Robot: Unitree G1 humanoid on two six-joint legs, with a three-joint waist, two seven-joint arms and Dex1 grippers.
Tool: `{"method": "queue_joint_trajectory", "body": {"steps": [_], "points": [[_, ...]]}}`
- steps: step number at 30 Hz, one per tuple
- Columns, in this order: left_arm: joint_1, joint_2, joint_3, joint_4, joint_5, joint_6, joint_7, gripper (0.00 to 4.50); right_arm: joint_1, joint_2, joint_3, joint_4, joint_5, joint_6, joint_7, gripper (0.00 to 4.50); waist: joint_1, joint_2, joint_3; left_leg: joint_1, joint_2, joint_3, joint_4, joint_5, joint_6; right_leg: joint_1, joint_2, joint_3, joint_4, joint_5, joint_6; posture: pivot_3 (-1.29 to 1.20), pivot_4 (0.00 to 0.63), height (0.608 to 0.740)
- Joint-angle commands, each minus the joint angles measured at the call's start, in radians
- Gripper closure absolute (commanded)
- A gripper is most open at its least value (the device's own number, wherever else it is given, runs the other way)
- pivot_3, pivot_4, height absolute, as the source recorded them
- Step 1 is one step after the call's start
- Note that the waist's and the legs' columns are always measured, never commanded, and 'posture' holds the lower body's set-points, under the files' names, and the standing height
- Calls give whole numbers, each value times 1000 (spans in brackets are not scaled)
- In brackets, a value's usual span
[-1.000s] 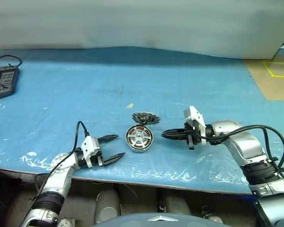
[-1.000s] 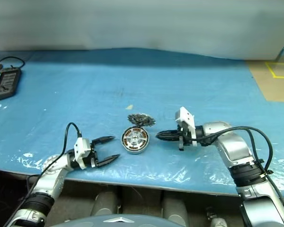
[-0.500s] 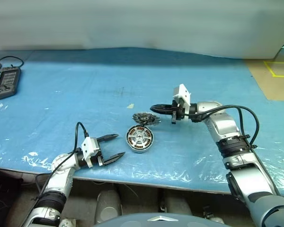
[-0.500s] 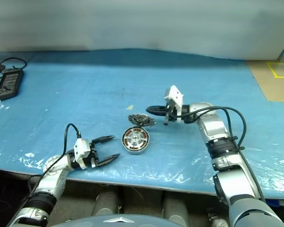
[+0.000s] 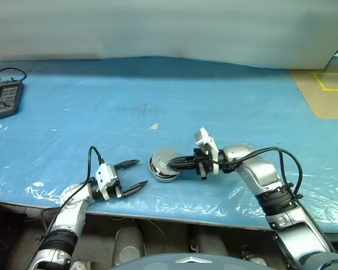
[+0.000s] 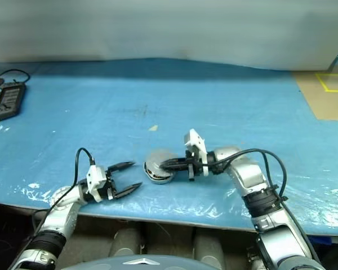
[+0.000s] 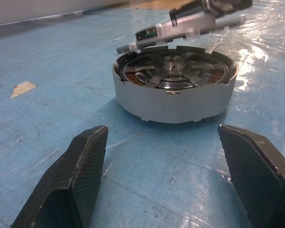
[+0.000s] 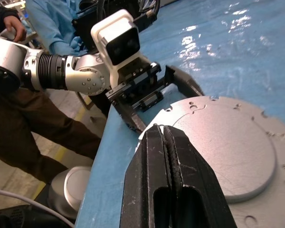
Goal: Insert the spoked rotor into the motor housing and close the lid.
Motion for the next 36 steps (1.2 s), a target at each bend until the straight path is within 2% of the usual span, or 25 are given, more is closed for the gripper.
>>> {"method": "queue_joint_trajectory", "body": {"steps": [1, 11, 18, 23, 26, 36], "points": [[23, 12, -4, 29, 23, 29, 7, 607, 8, 10, 22, 8, -20, -21, -9, 4474, 0, 0, 0, 0, 0, 0, 0, 0, 0, 0, 0, 0, 0, 0, 0, 0, 150, 740], [28, 15, -5, 16, 21, 41, 10, 607, 21, 3, 56, 92, -103, -119, -46, 4474, -1, -4, -3, 3, 0, 0, -4, 0, 0, 0, 0, 0, 0, 0, 1, 0, 150, 740], [36, 11, -11, -19, 21, 61, 22, 607, 7, 18, -14, 38, -54, -168, -88, 4474, -1, -4, -3, 3, 0, 0, -5, 0, 0, 0, 0, 1, 0, 0, 1, 0, 150, 740], [43, 14, -10, -53, 15, 83, 28, 607, -37, 10, -45, -29, 2, -95, -85, 4474, 0, -4, -3, 0, 0, 0, -5, 0, 0, -2, 0, 1, -2, -1, 1, 0, 150, 740], [45, 15, -8, -75, 10, 100, 31, 607, -50, 3, -28, -39, -29, -117, -82, 3912, 0, -4, -3, -1, 0, 0, -5, 0, 0, -2, 0, 0, -2, -1, -1, 0, 150, 740], [55, 20, -4, -138, 9, 148, 45, 607, -73, 29, 18, 49, -109, -203, -88, 491, 0, -5, -3, -3, 0, 0, -5, -1, -2, -2, 0, 0, -3, -1, -5, 0, 150, 740]]}}
